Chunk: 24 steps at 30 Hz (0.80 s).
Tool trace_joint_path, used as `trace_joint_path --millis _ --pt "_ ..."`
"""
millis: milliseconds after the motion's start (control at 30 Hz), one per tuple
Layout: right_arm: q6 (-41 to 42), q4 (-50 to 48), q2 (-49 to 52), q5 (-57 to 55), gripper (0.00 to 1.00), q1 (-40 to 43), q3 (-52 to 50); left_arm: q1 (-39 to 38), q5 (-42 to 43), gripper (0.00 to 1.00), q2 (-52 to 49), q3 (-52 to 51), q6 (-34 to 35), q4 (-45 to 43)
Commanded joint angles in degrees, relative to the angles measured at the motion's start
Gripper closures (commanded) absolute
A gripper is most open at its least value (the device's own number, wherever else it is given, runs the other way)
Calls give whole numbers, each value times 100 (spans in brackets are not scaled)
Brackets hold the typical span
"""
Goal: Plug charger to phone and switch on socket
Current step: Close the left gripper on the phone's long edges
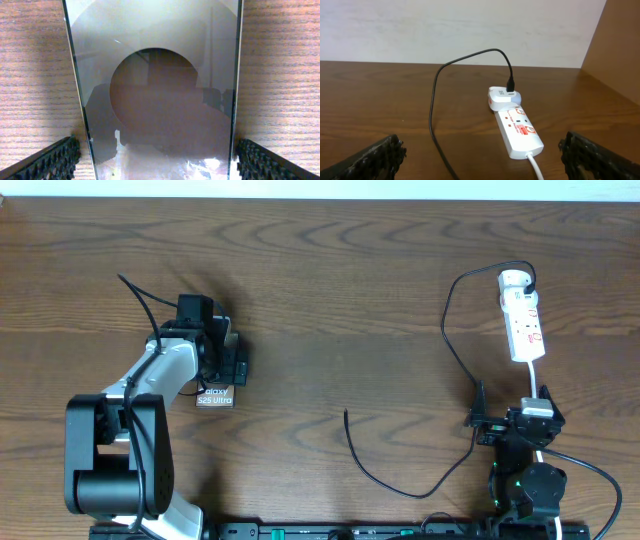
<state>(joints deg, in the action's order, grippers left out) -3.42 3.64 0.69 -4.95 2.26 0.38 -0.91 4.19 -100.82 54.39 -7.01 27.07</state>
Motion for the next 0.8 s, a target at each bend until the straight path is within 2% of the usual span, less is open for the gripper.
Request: trace_joint_path --millis 0,333,600,767 --pt "-50 24 -35 -33 1 -39 -7 17 118 2 -195 -297 173 153" --pt "-50 22 -35 -33 1 -39 -7 17 118 11 -195 -297 170 153" --pt "-50 22 -35 -33 1 -39 -7 17 120 10 -195 -297 170 151" --pt "-50 22 -35 -33 1 -39 -7 17 114 4 -195 -297 94 44"
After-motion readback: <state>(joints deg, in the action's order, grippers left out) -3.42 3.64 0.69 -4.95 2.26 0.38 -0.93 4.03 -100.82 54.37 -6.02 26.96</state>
